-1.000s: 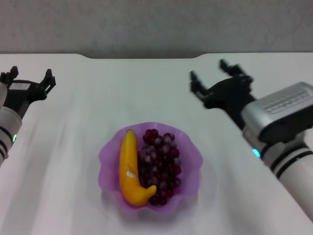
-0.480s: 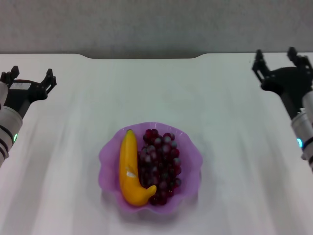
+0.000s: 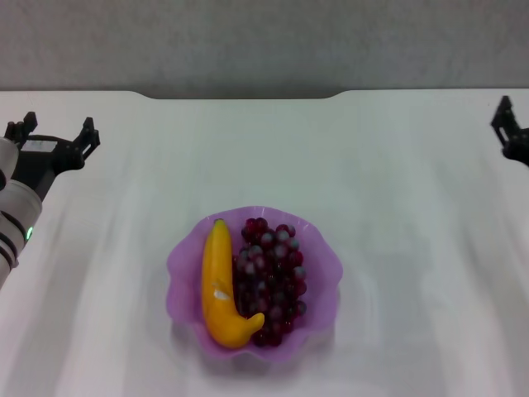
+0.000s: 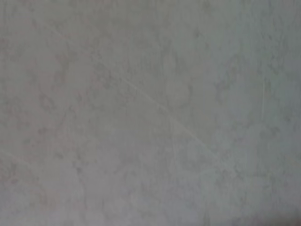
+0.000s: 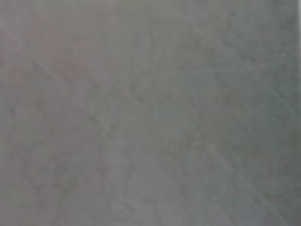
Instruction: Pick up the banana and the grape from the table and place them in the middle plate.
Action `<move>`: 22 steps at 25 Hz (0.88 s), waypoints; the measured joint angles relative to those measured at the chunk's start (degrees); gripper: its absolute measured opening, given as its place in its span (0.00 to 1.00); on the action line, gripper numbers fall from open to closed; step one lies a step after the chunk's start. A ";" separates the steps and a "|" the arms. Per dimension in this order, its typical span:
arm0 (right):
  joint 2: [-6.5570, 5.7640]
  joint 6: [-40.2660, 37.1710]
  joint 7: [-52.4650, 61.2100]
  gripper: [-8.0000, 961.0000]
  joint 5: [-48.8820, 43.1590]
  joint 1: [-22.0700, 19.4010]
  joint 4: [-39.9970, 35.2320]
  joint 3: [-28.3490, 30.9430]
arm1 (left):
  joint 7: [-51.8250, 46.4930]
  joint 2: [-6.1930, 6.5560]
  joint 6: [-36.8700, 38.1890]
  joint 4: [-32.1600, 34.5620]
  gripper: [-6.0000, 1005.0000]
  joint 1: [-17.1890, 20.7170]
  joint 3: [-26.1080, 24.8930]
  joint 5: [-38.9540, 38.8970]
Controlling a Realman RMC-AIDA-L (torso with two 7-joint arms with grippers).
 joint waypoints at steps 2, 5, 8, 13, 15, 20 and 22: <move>0.00 -0.01 0.06 0.79 0.07 0.18 0.62 0.34 | 0.00 0.00 0.00 -0.02 0.89 -0.01 0.00 0.00; 0.01 -0.02 1.39 0.79 0.14 1.14 2.80 0.90 | 0.03 0.00 0.19 -0.13 0.89 -0.02 0.00 -0.01; 0.01 -0.11 4.53 0.79 -0.06 2.12 4.86 0.94 | 0.02 0.00 0.42 -0.23 0.89 -0.02 0.00 -0.21; 0.08 -2.54 6.84 0.79 -0.14 3.69 8.63 0.84 | 0.00 0.00 0.46 -0.25 0.89 -0.02 0.00 -0.12; 0.26 -4.28 6.88 0.79 -0.13 4.00 9.69 0.51 | 0.00 0.00 0.47 -0.25 0.89 -0.02 0.00 -0.06; 0.24 -4.45 7.66 0.79 -0.13 4.22 9.83 0.14 | -0.05 0.00 0.60 -0.93 0.89 -0.19 -0.28 -0.16; 0.21 -4.48 8.04 0.79 -0.22 4.48 10.11 -0.02 | -0.09 0.00 1.08 -1.01 0.89 -0.28 -0.24 -0.19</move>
